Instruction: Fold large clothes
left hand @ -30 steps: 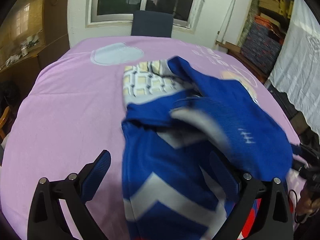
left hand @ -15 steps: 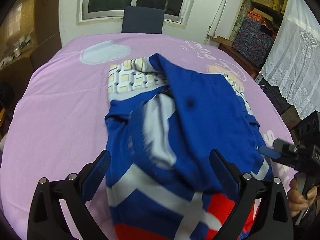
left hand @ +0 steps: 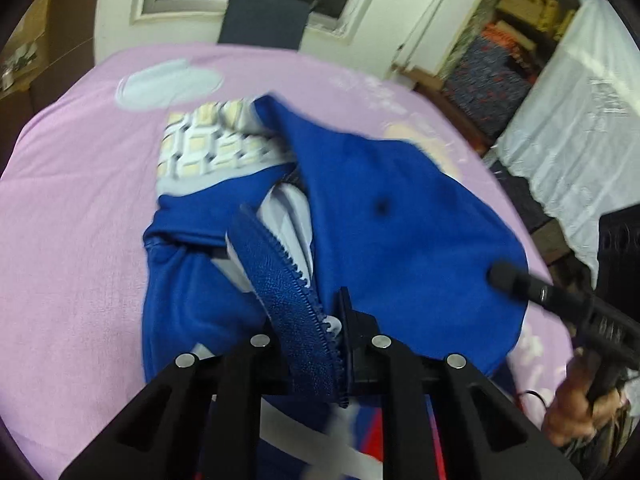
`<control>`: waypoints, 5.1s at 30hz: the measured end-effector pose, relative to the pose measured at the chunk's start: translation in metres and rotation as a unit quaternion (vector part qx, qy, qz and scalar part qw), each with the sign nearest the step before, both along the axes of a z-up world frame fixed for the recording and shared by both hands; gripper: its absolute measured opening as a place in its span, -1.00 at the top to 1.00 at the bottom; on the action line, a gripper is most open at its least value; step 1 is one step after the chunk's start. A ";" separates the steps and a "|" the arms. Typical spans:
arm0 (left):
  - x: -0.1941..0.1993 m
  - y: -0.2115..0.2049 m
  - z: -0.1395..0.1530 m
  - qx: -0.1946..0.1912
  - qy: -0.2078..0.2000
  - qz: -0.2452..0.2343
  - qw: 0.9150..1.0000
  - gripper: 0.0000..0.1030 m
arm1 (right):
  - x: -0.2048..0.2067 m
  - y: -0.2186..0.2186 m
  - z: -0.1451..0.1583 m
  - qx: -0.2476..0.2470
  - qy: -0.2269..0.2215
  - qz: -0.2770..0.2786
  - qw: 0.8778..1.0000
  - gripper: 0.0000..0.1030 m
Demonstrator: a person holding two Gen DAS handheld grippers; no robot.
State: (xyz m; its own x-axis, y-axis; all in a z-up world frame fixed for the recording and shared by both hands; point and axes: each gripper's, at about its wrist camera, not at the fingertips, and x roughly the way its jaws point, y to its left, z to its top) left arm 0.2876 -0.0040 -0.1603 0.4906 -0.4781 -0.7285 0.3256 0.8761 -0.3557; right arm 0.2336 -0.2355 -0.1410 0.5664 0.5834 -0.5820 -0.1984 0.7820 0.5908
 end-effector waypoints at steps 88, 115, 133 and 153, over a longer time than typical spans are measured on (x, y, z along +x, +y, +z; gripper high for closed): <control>-0.004 -0.013 -0.030 0.149 -0.063 0.023 0.987 -0.78 | 0.002 -0.016 -0.048 0.085 0.078 0.002 0.993 0.05; -0.032 0.083 -0.005 0.100 -0.028 0.104 0.989 -0.77 | -0.080 -0.120 -0.062 0.074 0.101 -0.119 0.985 -0.09; 0.056 0.080 -0.037 -0.008 0.037 0.064 0.997 -0.75 | 0.015 -0.106 -0.089 0.101 0.133 -0.094 0.982 -0.09; -0.095 0.060 -0.045 -0.043 0.040 -0.050 0.997 -0.73 | -0.109 -0.070 -0.086 0.108 0.138 -0.011 0.985 -0.05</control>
State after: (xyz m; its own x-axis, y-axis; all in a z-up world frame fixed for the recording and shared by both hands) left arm 0.1928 0.0557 -0.2051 0.3796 -0.5836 -0.7179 0.3778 0.8061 -0.4555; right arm 0.1247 -0.3056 -0.2267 0.4177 0.6996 -0.5797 0.0080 0.6352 0.7723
